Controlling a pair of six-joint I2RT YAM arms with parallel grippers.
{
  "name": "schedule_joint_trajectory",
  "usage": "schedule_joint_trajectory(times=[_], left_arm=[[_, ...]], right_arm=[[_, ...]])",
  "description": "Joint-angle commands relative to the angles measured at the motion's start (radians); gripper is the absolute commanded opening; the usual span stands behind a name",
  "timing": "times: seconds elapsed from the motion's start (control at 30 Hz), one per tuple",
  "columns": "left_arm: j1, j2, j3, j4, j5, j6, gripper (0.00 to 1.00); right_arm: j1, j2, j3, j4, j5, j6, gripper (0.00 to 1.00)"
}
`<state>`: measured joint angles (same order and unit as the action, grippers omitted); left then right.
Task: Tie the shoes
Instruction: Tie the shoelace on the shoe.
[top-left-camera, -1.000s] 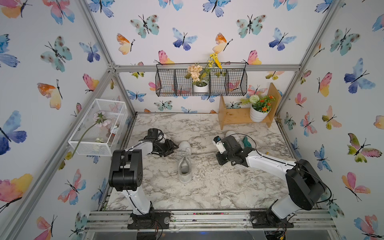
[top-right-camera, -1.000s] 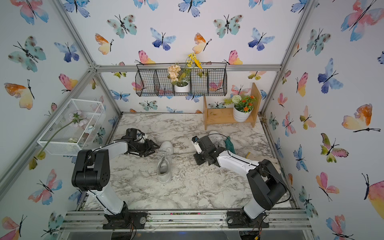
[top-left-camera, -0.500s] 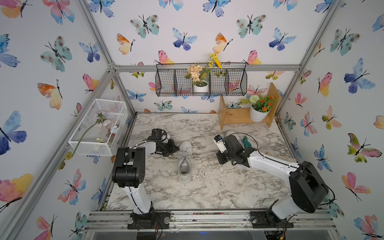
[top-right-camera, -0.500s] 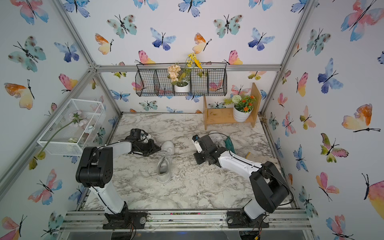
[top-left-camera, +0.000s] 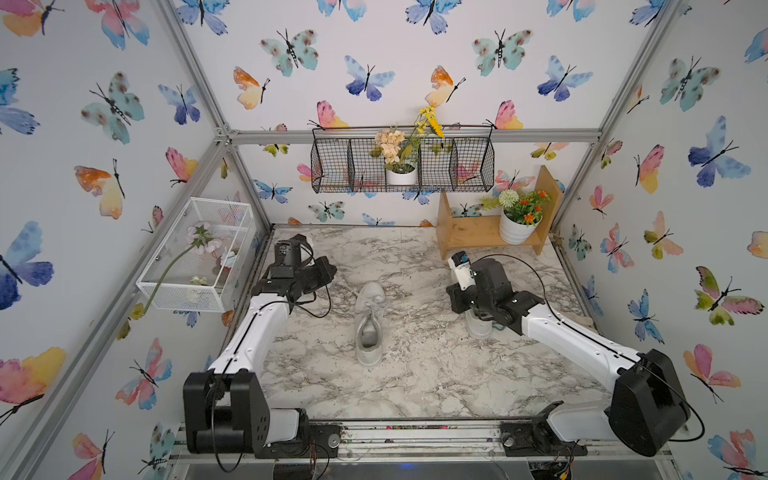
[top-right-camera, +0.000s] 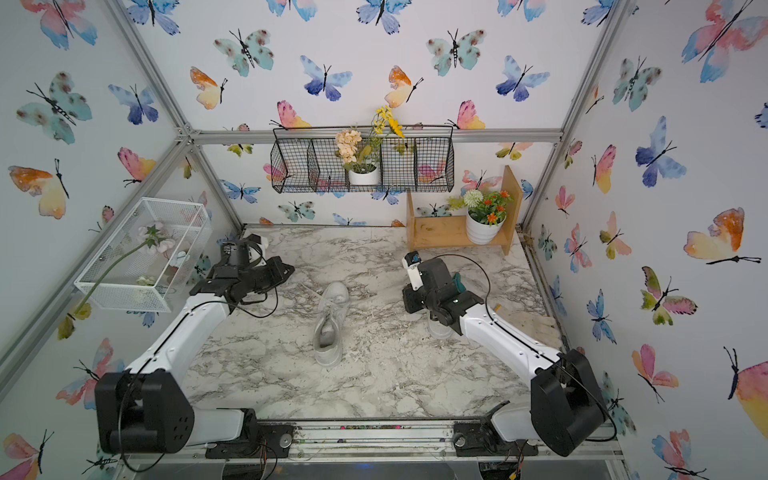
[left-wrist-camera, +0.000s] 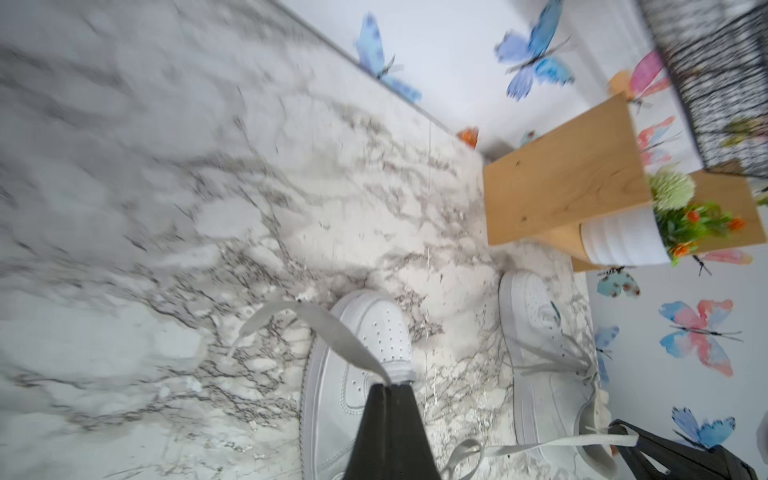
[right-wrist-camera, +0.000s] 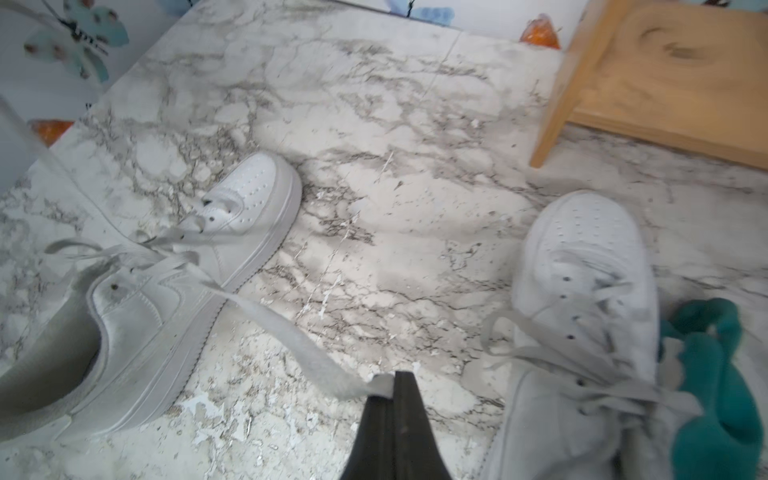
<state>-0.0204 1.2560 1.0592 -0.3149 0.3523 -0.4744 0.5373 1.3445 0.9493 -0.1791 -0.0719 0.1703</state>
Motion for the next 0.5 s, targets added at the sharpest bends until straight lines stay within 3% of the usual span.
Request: schedule_joint_trajectory(times=[0.0, 0.23, 0.47], left_arm=[[0.03, -0.12, 0.016, -0.086, -0.174, 0.042, 0.0], [0.11, -0.251, 0.033, -0.205, -0.343, 0.077, 0.0], [0.18, -0.288, -0.041, -0.23, -0.371, 0.077, 0.0]], right_arm=[[-0.068, -0.046, -0.028, 0.017, -0.068, 0.028, 0.02], [-0.214, -0.083, -0.063, -0.006, -0.094, 0.065, 0.02], [-0.255, -0.052, -0.09, -0.037, -0.024, 0.084, 0.02]])
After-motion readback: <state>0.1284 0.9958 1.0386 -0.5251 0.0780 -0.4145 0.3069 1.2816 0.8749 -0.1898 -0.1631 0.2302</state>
